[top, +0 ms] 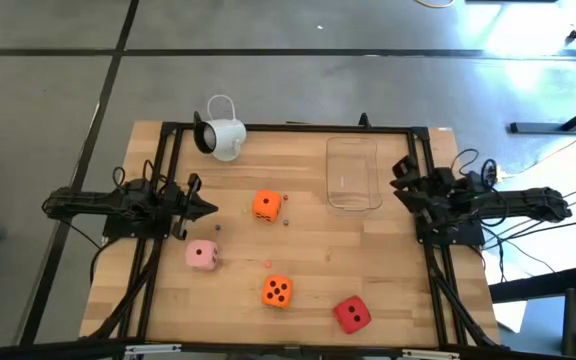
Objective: Pick & Place Dice
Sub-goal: Put the top large orange die into the transparent bin
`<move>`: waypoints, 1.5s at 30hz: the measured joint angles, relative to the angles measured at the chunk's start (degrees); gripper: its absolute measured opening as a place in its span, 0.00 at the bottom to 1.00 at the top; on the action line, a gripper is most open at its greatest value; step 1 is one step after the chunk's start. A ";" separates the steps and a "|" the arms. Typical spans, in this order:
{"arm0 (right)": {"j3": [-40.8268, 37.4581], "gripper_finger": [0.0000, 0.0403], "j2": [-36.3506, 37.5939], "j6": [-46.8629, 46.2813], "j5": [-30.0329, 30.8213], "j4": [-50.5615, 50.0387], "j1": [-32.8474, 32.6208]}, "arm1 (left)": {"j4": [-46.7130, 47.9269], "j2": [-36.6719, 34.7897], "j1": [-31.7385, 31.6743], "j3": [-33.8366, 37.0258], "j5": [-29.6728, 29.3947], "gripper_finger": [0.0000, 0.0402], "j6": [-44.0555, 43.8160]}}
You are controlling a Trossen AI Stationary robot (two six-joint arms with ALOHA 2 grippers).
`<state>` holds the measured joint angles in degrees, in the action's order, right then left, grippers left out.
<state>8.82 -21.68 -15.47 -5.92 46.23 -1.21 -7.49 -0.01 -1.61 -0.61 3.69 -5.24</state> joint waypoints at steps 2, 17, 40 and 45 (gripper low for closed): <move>0.00 0.29 -0.92 -0.61 -0.12 1.39 0.00 | -0.01 0.00 -0.02 0.00 0.00 0.01 -0.01; 11.23 0.29 -20.61 -4.64 -2.62 -0.65 0.00 | -1.33 0.00 -0.02 -0.01 -0.03 0.01 0.94; 52.45 0.30 -47.08 1.00 1.79 -48.73 -2.27 | -5.31 0.00 -0.02 -1.25 -6.94 0.02 -1.02; 61.55 0.31 -54.08 1.23 2.17 -60.43 -0.43 | -5.25 0.00 -0.02 -1.30 -11.83 0.09 -1.02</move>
<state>70.37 -75.76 -14.24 -3.75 -14.19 -1.64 -12.73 -0.01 -1.63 -1.91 -8.14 -6.26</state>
